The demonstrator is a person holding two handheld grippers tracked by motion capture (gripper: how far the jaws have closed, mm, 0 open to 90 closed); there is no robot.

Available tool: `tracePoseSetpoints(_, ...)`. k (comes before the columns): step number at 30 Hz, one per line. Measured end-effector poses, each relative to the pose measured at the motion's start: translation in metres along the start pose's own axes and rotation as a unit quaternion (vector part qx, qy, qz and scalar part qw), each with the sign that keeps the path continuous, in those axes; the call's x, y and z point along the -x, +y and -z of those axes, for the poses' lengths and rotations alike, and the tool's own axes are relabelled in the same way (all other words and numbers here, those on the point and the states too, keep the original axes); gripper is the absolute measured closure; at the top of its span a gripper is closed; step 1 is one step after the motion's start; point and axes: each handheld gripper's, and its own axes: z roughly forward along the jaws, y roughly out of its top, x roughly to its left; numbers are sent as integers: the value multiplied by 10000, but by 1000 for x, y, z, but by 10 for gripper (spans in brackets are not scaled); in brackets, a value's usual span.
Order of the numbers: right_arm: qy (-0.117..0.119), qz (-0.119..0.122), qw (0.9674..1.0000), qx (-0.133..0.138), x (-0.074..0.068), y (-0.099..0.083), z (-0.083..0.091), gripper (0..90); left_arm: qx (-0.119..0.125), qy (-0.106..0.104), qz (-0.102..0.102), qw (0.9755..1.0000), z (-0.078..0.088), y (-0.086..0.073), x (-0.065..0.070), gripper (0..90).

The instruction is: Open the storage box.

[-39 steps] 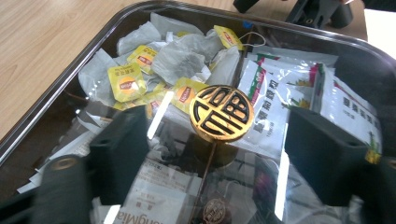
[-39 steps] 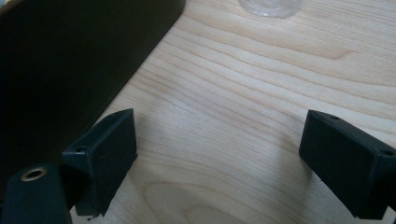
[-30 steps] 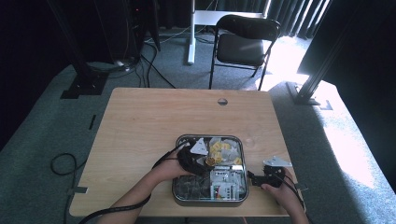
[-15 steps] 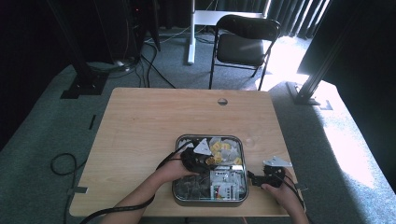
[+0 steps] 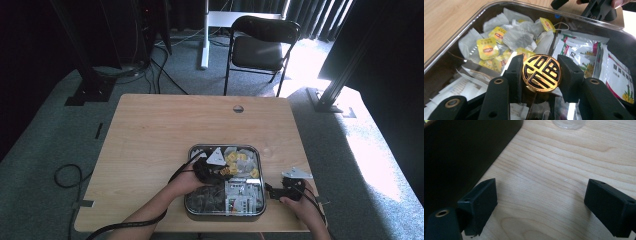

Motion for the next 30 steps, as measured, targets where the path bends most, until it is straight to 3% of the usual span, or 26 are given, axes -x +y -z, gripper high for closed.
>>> tracePoseSetpoints(6,-3,8,10000,5,0,0,0,107,130,115,47,9998,11,5,-4,589)
tracePoseSetpoints(18,-2,8,10000,4,0,0,0,107,100,355,-40,9993,29,9,-9,590)
tracePoseSetpoints(30,-2,13,10000,1,0,0,0,107,165,576,71,9982,49,4,-20,589)
